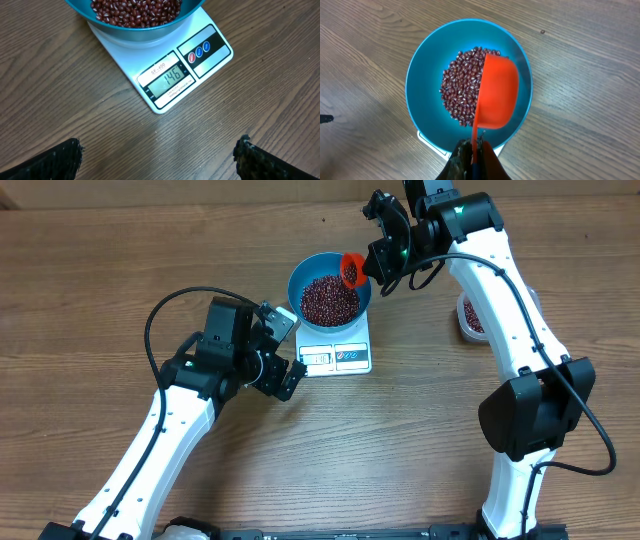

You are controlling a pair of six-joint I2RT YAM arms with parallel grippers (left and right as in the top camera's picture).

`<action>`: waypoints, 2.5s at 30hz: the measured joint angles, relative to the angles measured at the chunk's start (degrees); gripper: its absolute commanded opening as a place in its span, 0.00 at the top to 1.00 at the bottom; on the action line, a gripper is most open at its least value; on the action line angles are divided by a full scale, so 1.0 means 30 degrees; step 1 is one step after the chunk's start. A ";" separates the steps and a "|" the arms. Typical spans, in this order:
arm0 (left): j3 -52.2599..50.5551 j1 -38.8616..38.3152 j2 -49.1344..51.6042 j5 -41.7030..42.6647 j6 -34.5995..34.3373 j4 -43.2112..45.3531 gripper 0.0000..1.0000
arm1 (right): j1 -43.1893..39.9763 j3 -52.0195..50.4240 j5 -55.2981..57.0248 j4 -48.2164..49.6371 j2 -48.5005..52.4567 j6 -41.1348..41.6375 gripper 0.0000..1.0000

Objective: Scoop item into bowl and weigh 150g on scale
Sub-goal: 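Tilt the red scoop slowly over the bowl, trickling beans in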

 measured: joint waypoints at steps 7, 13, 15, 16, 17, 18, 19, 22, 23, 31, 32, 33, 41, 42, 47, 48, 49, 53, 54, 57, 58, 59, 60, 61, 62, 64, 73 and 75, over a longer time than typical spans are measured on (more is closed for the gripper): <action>0.0000 0.0000 0.0000 0.0000 0.0000 0.0000 0.00 | 0.0015 0.0000 0.0168 0.0663 0.0000 -0.0342 0.96; 0.0000 0.0000 0.0000 0.0000 0.0000 0.0000 0.01 | 0.0262 0.0000 0.0510 0.0874 0.0000 -0.1071 0.96; 0.0000 0.0000 0.0000 0.0000 0.0000 0.0000 0.00 | 0.0452 0.0000 0.0656 0.0976 0.0000 -0.1260 0.96; 0.0000 0.0000 0.0000 0.0000 0.0000 0.0007 0.00 | 0.0525 -0.0007 0.0772 0.1049 0.0000 -0.1326 0.96; 0.0000 0.0000 0.0000 0.0000 0.0000 0.0007 0.01 | 0.0641 0.0000 0.0911 0.1100 0.0000 -0.1479 0.96; 0.0000 0.0000 0.0000 0.0000 0.0000 0.0007 0.00 | 0.0721 0.0000 0.1035 0.1151 0.0000 -0.1581 0.96; 0.0000 0.0000 0.0000 0.0000 0.0000 0.0000 0.01 | 0.0772 0.0000 0.1137 0.1173 0.0000 -0.1668 0.96; 0.0000 0.0000 0.0000 0.0000 0.0000 0.0007 0.00 | 0.0969 0.0000 0.1508 0.1341 0.0000 -0.1887 0.96; 0.0000 0.0000 0.0000 0.0000 0.0000 0.0000 0.00 | 0.0998 0.0000 0.1639 0.1341 0.0000 -0.1960 0.96; 0.0000 0.0000 0.0000 0.0000 0.0000 0.0000 0.00 | 0.1100 0.0000 0.1982 0.1341 0.0000 -0.2120 0.96; 0.0000 0.0000 0.0000 0.0000 0.0000 0.0000 0.00 | 0.1100 0.0000 0.1989 0.1341 0.0000 -0.2120 0.96; 0.0000 0.0000 0.0000 0.0000 0.0000 0.0007 0.00 | 0.1100 0.0000 0.1989 0.1348 0.0000 -0.2120 0.96; 0.0000 0.0000 0.0000 0.0000 0.0000 0.0000 0.00 | 0.1100 -0.0007 0.1953 0.1137 0.0000 -0.2127 0.96; 0.0000 0.0000 0.0000 0.0000 0.0000 0.0000 0.00 | 0.1100 0.0000 0.1953 0.1115 0.0000 -0.2120 0.96; 0.0000 0.0000 0.0000 0.0000 0.0000 0.0000 0.00 | 0.1100 0.0000 0.1770 0.1107 0.0000 -0.2106 0.96; 0.0000 0.0000 0.0000 0.0000 0.0000 0.0007 0.01 | 0.1100 0.0000 0.1741 0.1115 0.0000 -0.2106 0.96; 0.0000 0.0000 0.0000 0.0000 0.0000 0.0000 0.01 | 0.1100 0.0000 0.1741 0.1107 0.0000 -0.2113 0.96; 0.0000 0.0000 0.0000 0.0000 0.0000 0.0000 0.00 | 0.1100 0.0000 0.1741 0.1115 0.0000 -0.2113 0.96; 0.0000 0.0000 0.0000 0.0000 0.0000 0.0000 0.00 | 0.1100 0.0000 0.1734 0.1115 0.0000 -0.2113 0.96; 0.0000 0.0000 0.0000 0.0000 0.0000 0.0000 0.00 | 0.1100 0.0000 0.1734 0.1093 0.0000 -0.2113 0.96; 0.0000 0.0000 0.0000 0.0000 0.0000 0.0000 0.00 | 0.1100 0.0000 0.1719 0.1078 0.0000 -0.2113 0.96; 0.0000 0.0000 0.0000 0.0000 0.0000 0.0000 0.00 | 0.1100 0.0000 0.1727 0.1086 0.0000 -0.2113 0.96; 0.0000 0.0000 0.0000 0.0000 0.0000 0.0000 0.00 | 0.1100 0.0000 0.1698 0.1078 0.0000 -0.2113 0.96; 0.0000 0.0000 0.0000 0.0000 0.0000 0.0000 0.00 | 0.1100 0.0000 0.1683 0.1056 0.0000 -0.2113 0.96; 0.0000 0.0000 0.0000 0.0000 0.0000 0.0000 0.00 | 0.1100 0.0000 0.1668 0.1049 0.0000 -0.2113 0.96; 0.0000 0.0000 0.0000 0.0000 0.0000 0.0000 0.00 | 0.1100 0.0000 0.1617 0.1042 0.0000 -0.2106 0.96; 0.0000 0.0000 0.0000 0.0000 0.0000 0.0000 0.01 | 0.1100 0.0000 0.1596 0.1027 0.0000 -0.2113 0.96; 0.0000 0.0000 0.0000 0.0000 0.0000 0.0000 0.00 | 0.1100 0.0000 0.1603 0.1035 0.0000 -0.2106 0.96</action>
